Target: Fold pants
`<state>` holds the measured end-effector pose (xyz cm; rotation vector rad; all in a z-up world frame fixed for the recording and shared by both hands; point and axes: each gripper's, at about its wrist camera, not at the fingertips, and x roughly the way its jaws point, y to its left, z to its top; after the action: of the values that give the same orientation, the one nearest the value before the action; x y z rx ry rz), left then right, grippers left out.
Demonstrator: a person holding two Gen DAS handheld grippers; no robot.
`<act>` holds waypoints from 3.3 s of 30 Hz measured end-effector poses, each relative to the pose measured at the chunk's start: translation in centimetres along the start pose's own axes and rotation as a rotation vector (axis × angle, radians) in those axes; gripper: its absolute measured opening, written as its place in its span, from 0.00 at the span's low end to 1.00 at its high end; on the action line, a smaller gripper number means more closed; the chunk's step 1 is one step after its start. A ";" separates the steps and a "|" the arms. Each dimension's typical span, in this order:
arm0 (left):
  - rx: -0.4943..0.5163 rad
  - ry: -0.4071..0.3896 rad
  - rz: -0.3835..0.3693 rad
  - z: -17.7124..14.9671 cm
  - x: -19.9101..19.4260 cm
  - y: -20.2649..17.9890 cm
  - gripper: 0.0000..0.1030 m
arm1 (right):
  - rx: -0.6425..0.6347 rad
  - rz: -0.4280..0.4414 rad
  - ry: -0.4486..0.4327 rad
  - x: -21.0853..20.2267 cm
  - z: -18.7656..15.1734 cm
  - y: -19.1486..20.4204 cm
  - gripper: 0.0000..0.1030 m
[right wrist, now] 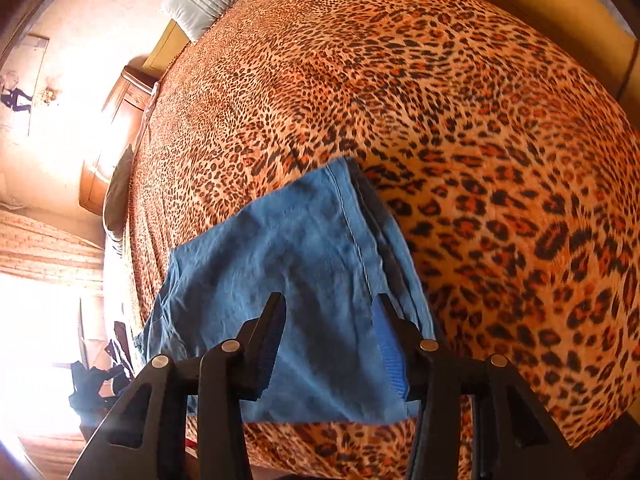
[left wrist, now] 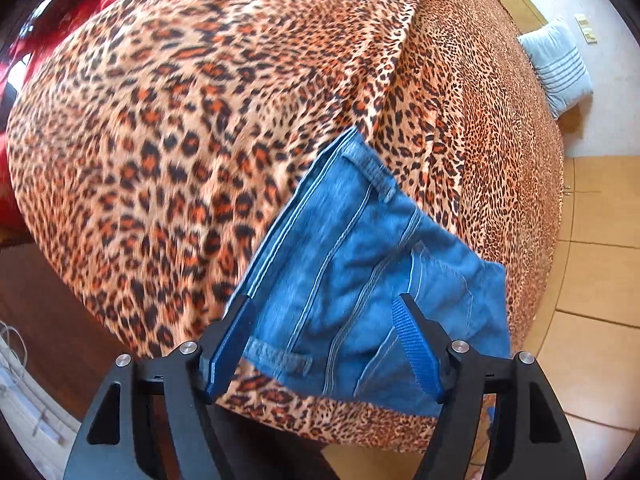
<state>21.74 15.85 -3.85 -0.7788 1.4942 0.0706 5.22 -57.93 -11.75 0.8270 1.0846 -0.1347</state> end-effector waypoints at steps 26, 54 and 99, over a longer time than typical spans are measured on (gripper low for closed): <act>-0.040 0.058 0.070 -2.2 6.2 1.4 0.32 | 0.227 0.067 -0.089 1.2 -4.6 -2.8 0.02; 0.245 0.034 -0.068 0.9 1.6 -4.4 0.67 | 0.309 -0.017 -0.163 -4.6 -3.2 -6.6 0.44; 1.724 1.086 0.304 -23.7 44.7 -51.1 0.98 | 0.849 0.538 -0.504 6.3 -16.2 -9.3 0.60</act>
<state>32.35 -53.43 -20.13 0.9865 1.8895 -1.4170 -7.96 -52.06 -25.19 1.7076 0.2651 -0.3381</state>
